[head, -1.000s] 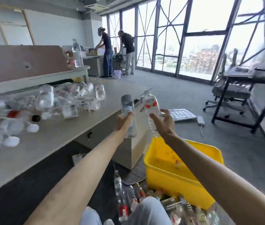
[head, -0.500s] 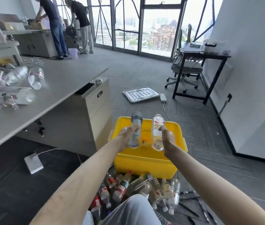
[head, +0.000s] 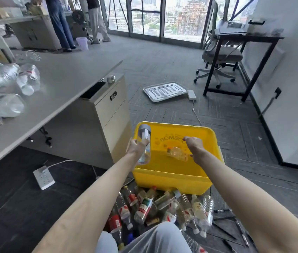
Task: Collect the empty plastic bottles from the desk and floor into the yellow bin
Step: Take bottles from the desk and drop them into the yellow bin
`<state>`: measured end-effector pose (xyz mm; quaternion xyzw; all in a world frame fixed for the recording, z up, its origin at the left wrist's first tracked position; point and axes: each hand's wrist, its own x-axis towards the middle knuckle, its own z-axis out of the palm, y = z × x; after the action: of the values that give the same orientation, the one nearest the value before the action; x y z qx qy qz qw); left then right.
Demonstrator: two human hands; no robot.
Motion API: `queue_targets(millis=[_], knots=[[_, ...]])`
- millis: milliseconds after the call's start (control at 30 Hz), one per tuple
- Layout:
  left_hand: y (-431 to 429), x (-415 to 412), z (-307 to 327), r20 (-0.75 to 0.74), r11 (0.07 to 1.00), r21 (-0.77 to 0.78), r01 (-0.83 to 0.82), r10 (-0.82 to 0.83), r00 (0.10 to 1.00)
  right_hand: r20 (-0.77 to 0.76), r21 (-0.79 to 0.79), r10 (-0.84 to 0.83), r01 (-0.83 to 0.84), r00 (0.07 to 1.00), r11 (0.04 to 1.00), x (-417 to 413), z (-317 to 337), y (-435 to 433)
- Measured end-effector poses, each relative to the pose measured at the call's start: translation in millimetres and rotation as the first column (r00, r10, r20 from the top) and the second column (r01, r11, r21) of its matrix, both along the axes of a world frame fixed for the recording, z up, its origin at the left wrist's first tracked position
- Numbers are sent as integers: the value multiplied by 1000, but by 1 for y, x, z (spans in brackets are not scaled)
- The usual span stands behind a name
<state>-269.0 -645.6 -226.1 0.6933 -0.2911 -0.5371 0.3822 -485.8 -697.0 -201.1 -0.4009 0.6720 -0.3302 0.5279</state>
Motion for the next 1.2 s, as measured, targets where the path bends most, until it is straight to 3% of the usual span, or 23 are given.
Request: queue_targets(millis=[200, 333, 433, 600, 800, 967, 1200], knots=[[10, -20, -4, 2, 992, 39, 123, -123, 992, -87, -28, 104, -107, 991, 994, -14, -22, 23], [3, -36, -16, 330, 986, -4, 169, -159, 931, -182, -70, 184, -199, 966, 977, -28, -29, 35], [-17, -50, -10, 362, 974, -84, 211, -168, 917, -200, -113, 169, -195, 965, 974, -40, -21, 39], [-26, -65, -3, 617, 882, -46, 468, -343, 708, -287, -162, 145, -197, 947, 967, -59, -10, 42], [-10, -51, 13, 783, 748, 185, 638, -504, 364, -493, -168, 209, -328, 845, 930, -48, -9, 52], [17, -31, 41, 855, 758, 214, 616, -450, 257, -612, -204, 262, -469, 747, 859, -22, 5, 67], [75, 16, 86, 908, 836, 182, 517, -344, 237, -726, -261, 289, -639, 624, 724, 29, 55, 99]])
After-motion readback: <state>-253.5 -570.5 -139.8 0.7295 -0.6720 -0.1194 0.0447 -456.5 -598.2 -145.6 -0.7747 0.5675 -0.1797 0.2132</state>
